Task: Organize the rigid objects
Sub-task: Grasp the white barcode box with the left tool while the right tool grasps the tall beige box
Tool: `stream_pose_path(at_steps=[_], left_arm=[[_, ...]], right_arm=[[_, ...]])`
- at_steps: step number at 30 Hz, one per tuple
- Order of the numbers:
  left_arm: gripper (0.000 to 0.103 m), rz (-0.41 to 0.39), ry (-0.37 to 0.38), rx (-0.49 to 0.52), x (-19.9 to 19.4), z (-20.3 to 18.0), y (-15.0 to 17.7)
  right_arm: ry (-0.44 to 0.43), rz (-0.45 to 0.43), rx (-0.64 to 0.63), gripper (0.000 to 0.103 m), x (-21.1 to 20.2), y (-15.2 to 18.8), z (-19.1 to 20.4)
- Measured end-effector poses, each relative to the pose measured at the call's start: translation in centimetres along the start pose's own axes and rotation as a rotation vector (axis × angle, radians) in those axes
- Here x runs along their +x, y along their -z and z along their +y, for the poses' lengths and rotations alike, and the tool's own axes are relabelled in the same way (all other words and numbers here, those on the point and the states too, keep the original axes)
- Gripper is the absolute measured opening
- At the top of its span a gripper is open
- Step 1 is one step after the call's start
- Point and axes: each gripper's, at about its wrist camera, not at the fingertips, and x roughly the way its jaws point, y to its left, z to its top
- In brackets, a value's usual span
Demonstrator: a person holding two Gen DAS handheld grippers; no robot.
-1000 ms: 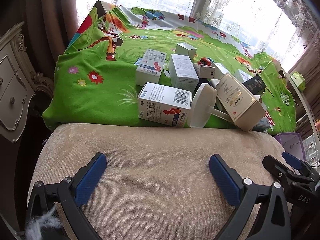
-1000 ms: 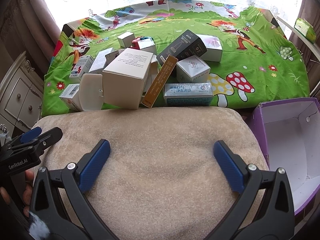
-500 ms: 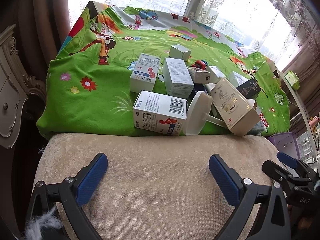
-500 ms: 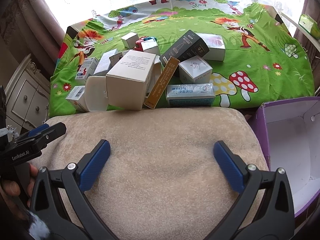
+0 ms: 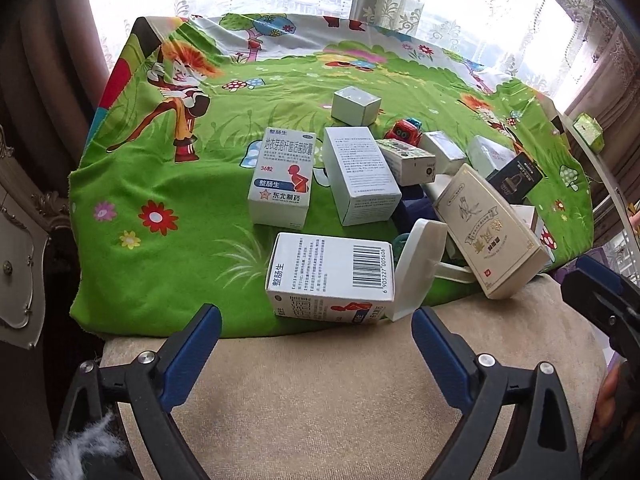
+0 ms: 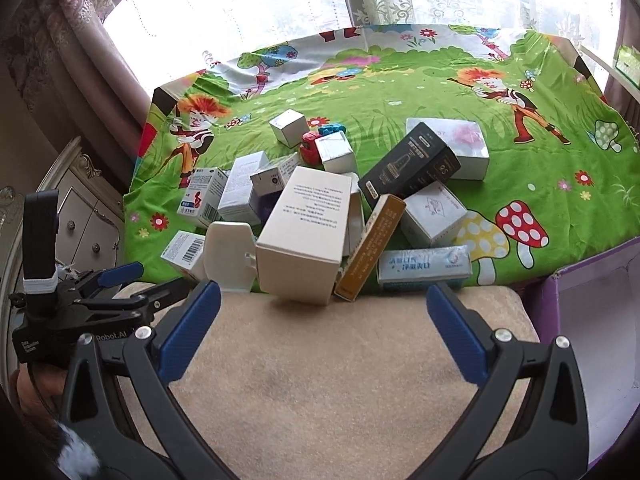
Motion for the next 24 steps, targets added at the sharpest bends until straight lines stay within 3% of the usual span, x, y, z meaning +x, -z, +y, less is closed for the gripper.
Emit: stream_pose_path(at_steps=[9, 12, 14, 18, 20, 24], left_arm=[[0.097, 0.007, -0.018, 0.019, 1.0, 0.0, -0.9], [0.092, 0.009, -0.012, 0.022, 1.2, 0.0, -0.9], [0.085, 0.015, -0.008, 0.029, 1.5, -0.1, -0.9], [0.071, 0.024, -0.003, 0.033, 1.8, -0.2, -0.8], [0.069, 0.019, -0.002, 0.027, 1.7, -0.2, -0.7], [0.069, -0.003, -0.020, 0.010, 1.3, 0.0, -0.4]], right_arm=[[0.048, -0.010, -0.087, 0.103, 2.4, -2.0, 2.1], [0.052, 0.008, -0.091, 0.101, 3.3, -2.3, 2.2], [0.052, 0.017, -0.091, 0.096, 3.7, -2.4, 2.2], [0.026, 0.053, -0.075, 0.076, 4.5, -2.2, 1.9], [0.013, 0.058, -0.066, 0.061, 4.6, -2.1, 1.7], [-0.007, 0.037, -0.065, 0.058, 4.2, -1.9, 1.8]])
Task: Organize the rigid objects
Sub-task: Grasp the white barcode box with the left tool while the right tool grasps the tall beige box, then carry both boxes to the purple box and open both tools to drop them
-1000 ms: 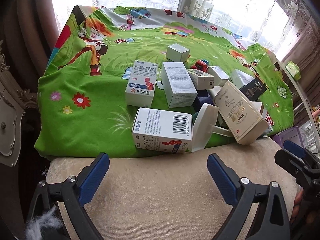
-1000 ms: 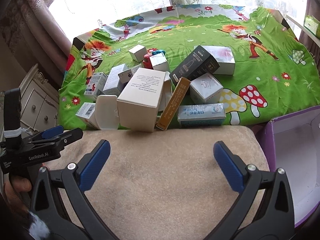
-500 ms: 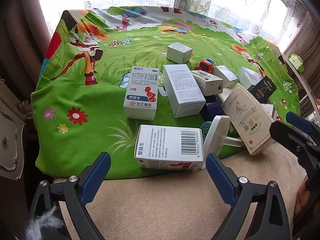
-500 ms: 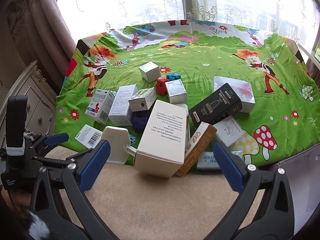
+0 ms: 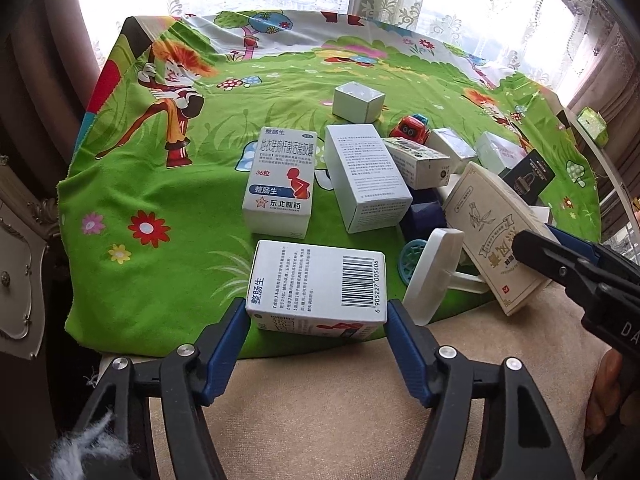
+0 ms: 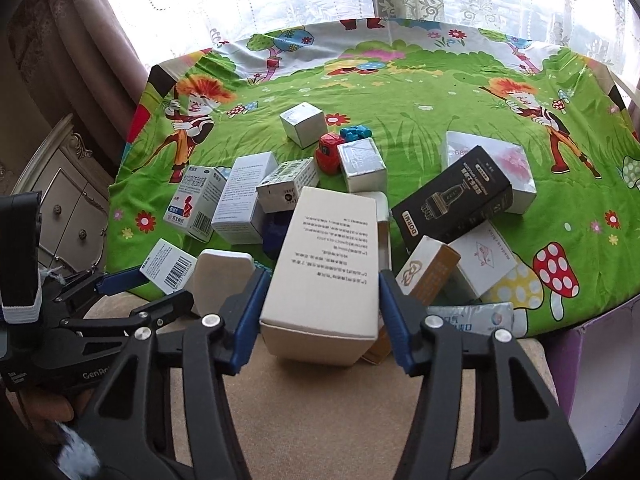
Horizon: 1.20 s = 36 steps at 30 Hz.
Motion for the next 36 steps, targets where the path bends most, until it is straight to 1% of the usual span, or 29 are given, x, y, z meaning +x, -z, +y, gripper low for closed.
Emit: stream_pose_path(at_steps=[5, 9, 12, 19, 24, 30, 32, 36], left_arm=[[0.069, -0.049, -0.044, -0.039, -1.1, 0.5, 0.3], [0.069, -0.093, -0.074, -0.069, -2.1, 0.9, 0.4], [0.069, -0.130, -0.070, -0.089, -3.1, 1.1, 0.6], [0.069, -0.178, -0.025, -0.090, -4.5, -0.1, 1.0], [0.069, -0.189, 0.024, -0.062, -5.0, -2.0, 1.2], [0.069, -0.207, 0.085, 0.002, -5.8, -5.3, 1.3], [0.069, -0.212, 0.103, 0.029, -6.0, -6.6, 1.4], [0.069, -0.203, 0.149, 0.084, -6.2, -9.2, 1.5]], right_arm=[[-0.010, -0.053, -0.004, 0.055, -1.1, 0.2, 0.0], [-0.017, -0.080, -0.002, 0.055, -1.8, 0.3, 0.0], [-0.023, -0.106, -0.001, 0.055, -2.5, 0.4, -0.2], [-0.014, -0.173, -0.016, 0.055, -5.0, 1.1, -0.6], [0.025, -0.206, -0.015, 0.055, -7.0, 2.2, -1.7], [0.082, -0.228, 0.024, 0.055, -9.3, 3.9, -4.4], [0.105, -0.226, 0.048, 0.055, -10.0, 4.4, -5.5], [0.124, -0.220, 0.101, 0.055, -11.0, 5.5, -8.0]])
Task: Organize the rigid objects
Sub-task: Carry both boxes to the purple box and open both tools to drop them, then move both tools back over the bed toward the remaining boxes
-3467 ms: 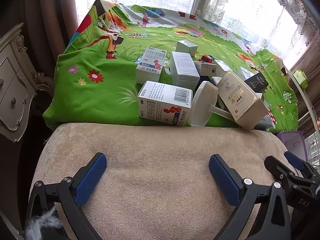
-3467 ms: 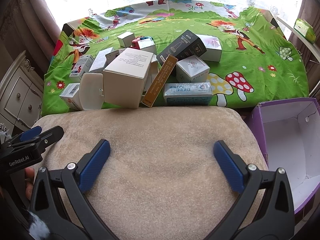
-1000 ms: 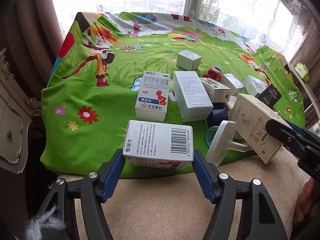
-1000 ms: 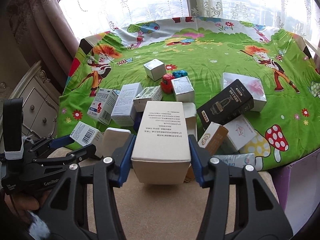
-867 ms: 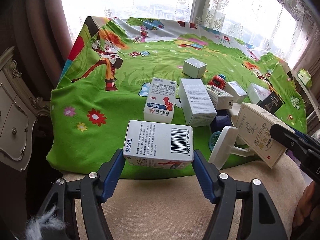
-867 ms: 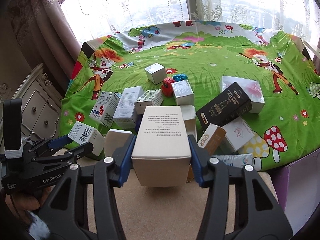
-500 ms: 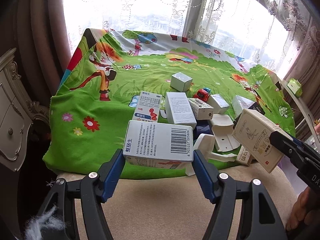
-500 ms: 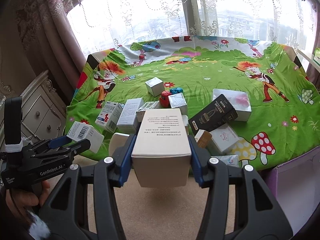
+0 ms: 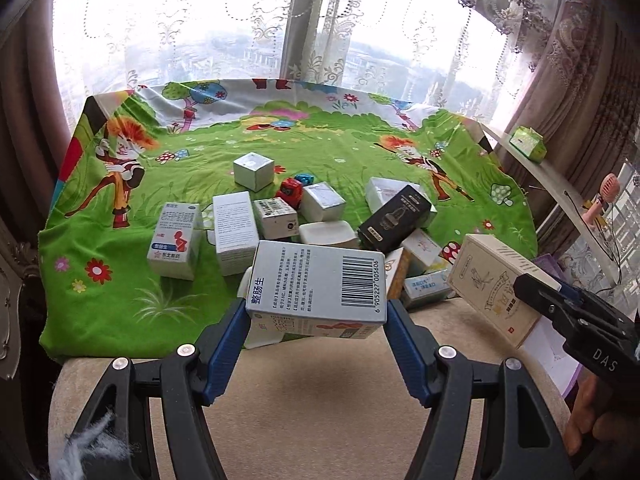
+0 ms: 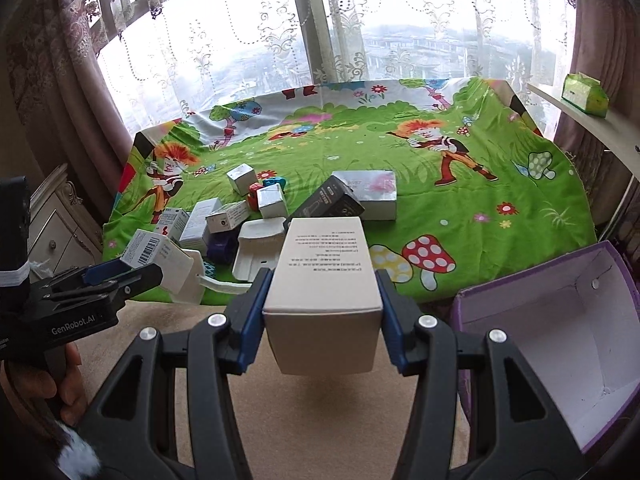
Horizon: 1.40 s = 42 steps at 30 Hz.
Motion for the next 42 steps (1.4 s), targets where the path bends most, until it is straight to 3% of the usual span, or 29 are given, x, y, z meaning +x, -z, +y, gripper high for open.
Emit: stream_pose_path(at_steps=[11, 25, 30, 33, 35, 42], left_arm=[[0.069, 0.090, 0.183, 0.134, 1.9, -8.2, -0.1], [0.069, 0.169, 0.317, 0.330, 3.5, -18.4, 0.7], [0.070, 0.201, 0.407, 0.387, 4.1, -21.1, 1.1], [0.075, 0.209, 0.393, 0.412, 4.3, -21.7, 1.3], [0.079, 0.205, 0.396, 0.404, 4.2, -21.5, 1.3], [0.080, 0.173, 0.333, 0.330, 4.0, -19.3, 0.5]], right_arm=[[0.183, 0.018, 0.062, 0.055, -2.5, 2.6, -7.1], [0.323, 0.038, 0.230, 0.055, -4.8, 5.1, -15.7], [0.365, 0.031, 0.284, 0.055, -5.7, 5.5, -17.7], [0.370, 0.033, 0.306, 0.057, -5.8, 5.7, -18.4], [0.375, 0.033, 0.300, 0.065, -5.8, 5.6, -18.3], [0.357, 0.056, 0.247, 0.066, -4.8, 5.5, -17.1]])
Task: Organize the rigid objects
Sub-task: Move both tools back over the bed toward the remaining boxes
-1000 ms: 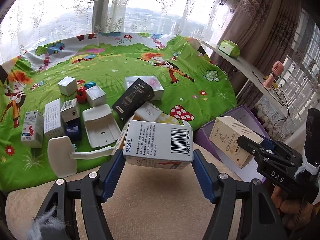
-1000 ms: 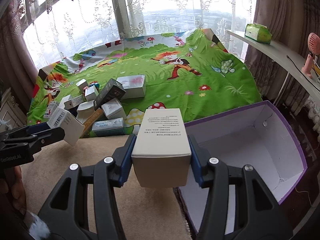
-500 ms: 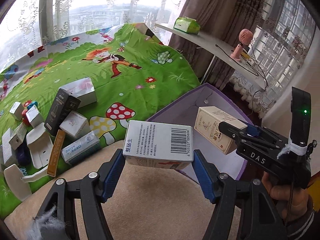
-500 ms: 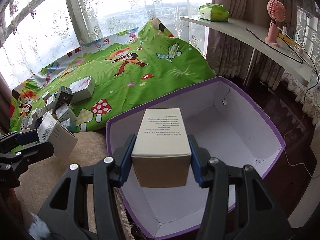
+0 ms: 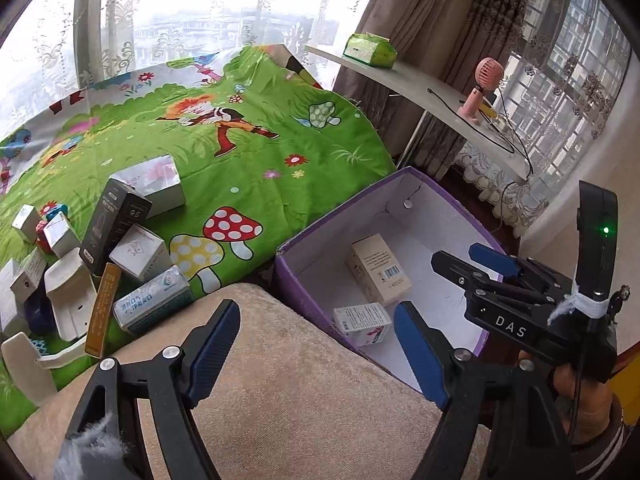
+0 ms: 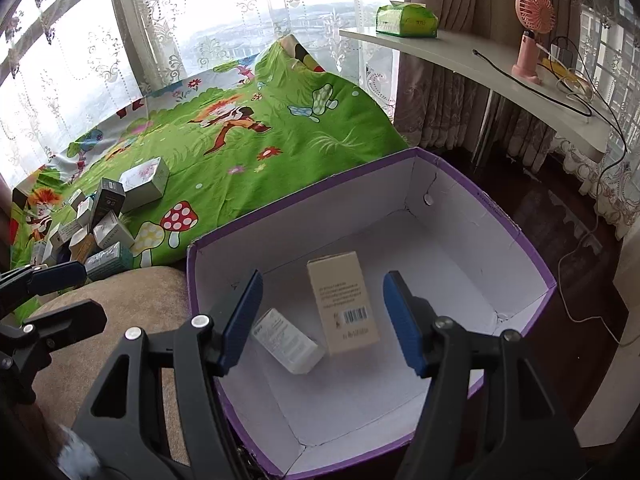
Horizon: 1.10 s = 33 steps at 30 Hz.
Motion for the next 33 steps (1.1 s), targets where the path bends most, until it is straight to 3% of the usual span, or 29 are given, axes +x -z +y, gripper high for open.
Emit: stream_pose_path(at_steps=[9, 17, 21, 33], left_arm=[[0.080, -0.076, -0.083, -0.077, -2.6, 3.6, 1.2], [0.080, -0.142, -0.065, -0.302, -5.5, 10.2, 3.7], [0.079, -0.165, -0.082, -0.365, -6.9, 12.5, 5.1], [0.078, -0.168, -0.126, -0.485, -8.8, 17.5, 8.3]], right_arm=[[-0.109, 0.007, -0.008, 0.068, -0.2, 0.1, 2.0], [-0.135, 0.038, -0.036, 0.070, 0.3, 0.5, 3.8], [-0.143, 0.050, -0.054, 0.071, 0.6, 0.6, 4.6], [-0.174, 0.082, -0.148, 0.074, 1.3, 0.5, 8.3]])
